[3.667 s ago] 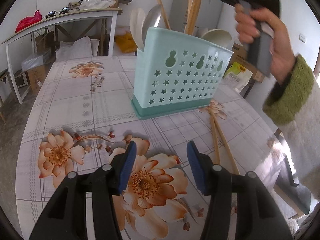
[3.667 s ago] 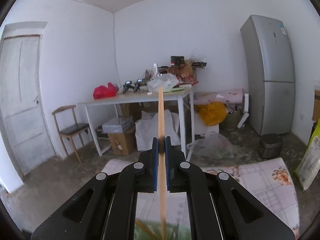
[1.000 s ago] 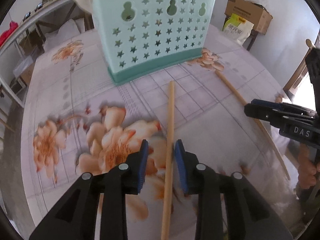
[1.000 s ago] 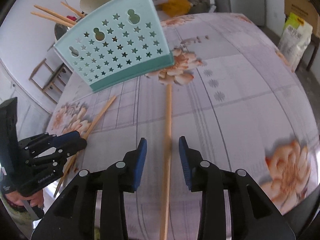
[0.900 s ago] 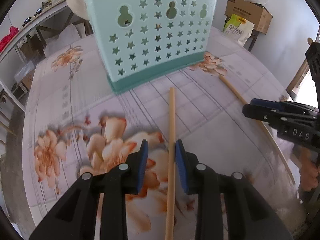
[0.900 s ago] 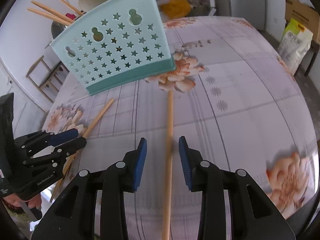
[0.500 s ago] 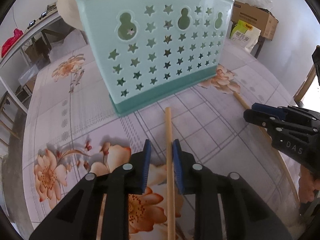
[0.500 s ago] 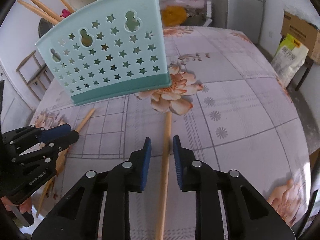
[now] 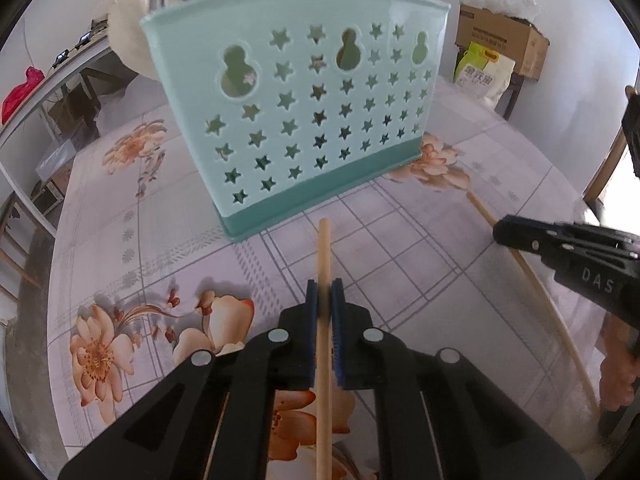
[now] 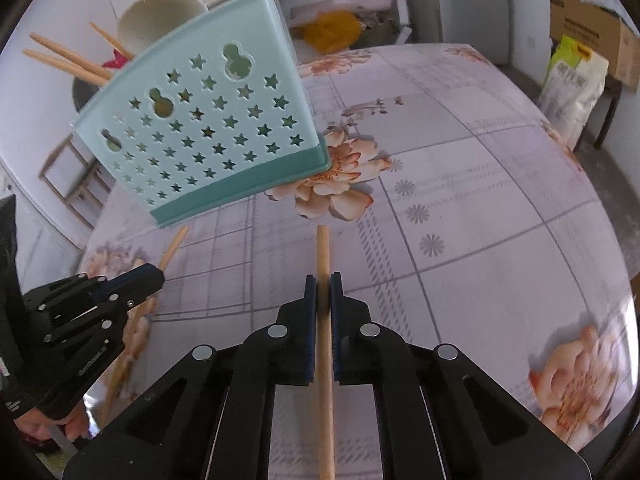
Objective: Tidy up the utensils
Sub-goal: 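Lift the left tool's chopstick and drop it into the holder while right tool holds its chopstick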
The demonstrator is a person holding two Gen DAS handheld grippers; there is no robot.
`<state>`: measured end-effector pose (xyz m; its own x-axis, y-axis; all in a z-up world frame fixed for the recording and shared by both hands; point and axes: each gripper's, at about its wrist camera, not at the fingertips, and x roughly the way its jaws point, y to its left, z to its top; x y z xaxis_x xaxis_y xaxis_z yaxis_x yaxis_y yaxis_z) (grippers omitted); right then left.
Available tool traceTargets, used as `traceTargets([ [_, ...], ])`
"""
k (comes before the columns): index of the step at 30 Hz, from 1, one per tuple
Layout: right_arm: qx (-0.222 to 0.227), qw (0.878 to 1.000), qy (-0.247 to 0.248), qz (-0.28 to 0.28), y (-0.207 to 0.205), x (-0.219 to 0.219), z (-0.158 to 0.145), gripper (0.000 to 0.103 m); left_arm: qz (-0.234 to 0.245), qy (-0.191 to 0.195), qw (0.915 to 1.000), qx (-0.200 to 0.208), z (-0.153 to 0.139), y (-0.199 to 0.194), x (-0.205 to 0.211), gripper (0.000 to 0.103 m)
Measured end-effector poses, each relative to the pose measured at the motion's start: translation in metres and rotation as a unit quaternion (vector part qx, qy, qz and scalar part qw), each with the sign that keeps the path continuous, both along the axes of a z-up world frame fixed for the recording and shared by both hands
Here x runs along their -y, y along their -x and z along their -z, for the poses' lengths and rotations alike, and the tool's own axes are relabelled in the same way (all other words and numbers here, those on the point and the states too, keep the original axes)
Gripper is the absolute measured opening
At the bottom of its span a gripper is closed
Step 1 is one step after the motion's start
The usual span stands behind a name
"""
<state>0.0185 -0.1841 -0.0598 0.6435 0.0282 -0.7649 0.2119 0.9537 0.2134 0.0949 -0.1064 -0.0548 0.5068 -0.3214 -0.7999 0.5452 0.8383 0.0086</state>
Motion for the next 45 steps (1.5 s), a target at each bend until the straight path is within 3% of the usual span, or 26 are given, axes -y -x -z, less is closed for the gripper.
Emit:
traceTargets([
  [12, 0.049, 0.998, -0.037, 0.000, 0.029, -0.003, -0.031, 0.005, -0.006, 0.080, 0.9964, 0.028, -0.048, 0.019, -0.023, 0.006],
  [29, 0.056, 0.997, -0.047, -0.004, 0.039, -0.006, -0.035, 0.005, -0.013, 0.163, 0.9848, 0.059, -0.110, 0.032, -0.051, 0.006],
  [36, 0.057, 0.997, -0.051, -0.005, 0.038, -0.003, -0.034, 0.005, -0.007, 0.207, 0.9730, 0.102, -0.158, 0.032, -0.056, 0.006],
  [45, 0.052, 0.997, -0.054, -0.003, 0.035, -0.001, -0.032, 0.005, 0.011, 0.252, 0.9505, 0.181, -0.237, 0.015, -0.049, 0.006],
])
